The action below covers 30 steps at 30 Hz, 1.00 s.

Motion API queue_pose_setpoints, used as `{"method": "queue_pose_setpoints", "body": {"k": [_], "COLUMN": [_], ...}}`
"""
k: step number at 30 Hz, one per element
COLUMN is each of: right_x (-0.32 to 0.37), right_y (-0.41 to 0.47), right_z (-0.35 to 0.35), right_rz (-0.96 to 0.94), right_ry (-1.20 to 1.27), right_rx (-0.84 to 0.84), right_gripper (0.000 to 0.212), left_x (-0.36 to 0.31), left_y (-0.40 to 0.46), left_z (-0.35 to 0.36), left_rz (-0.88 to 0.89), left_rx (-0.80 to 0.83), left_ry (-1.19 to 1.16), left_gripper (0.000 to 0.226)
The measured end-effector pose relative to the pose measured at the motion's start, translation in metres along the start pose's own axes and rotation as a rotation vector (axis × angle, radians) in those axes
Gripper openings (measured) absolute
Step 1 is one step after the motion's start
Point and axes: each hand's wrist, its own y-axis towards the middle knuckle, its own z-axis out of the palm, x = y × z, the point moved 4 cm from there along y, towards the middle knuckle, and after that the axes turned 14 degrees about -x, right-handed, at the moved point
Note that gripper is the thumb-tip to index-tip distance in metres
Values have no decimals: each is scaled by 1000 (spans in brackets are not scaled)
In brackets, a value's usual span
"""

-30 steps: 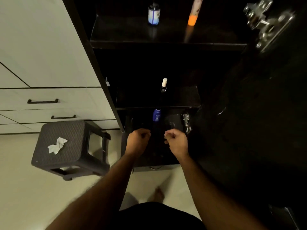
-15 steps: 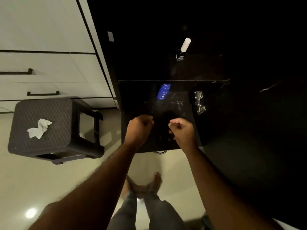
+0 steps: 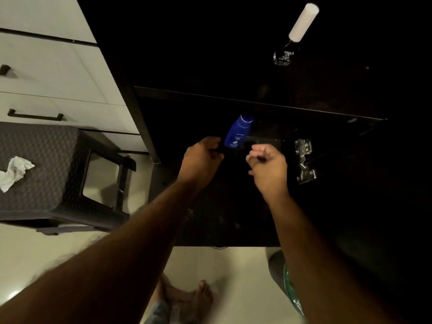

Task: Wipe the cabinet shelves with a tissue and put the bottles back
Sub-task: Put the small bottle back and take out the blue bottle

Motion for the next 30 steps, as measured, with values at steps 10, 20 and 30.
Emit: {"method": "queue_pose_setpoints", "body": {"k": [10, 20, 30], "right_x": [2, 2, -17], "right_y": [42, 36, -17], "right_z": [21, 22, -8], "right_rz": [-55, -108, 32], "right_ry": [18, 86, 239], "right_rx": [67, 121, 121], "right_gripper": [32, 19, 17], "left_x": [-12, -14, -12], "left_y": [39, 26, -37], "left_z": [33, 38, 18], "left_rz": [1, 55, -16], "left_rx": [-111, -115, -4], "left_ry": [-31, -20, -110], "left_gripper": [53, 38, 36]}}
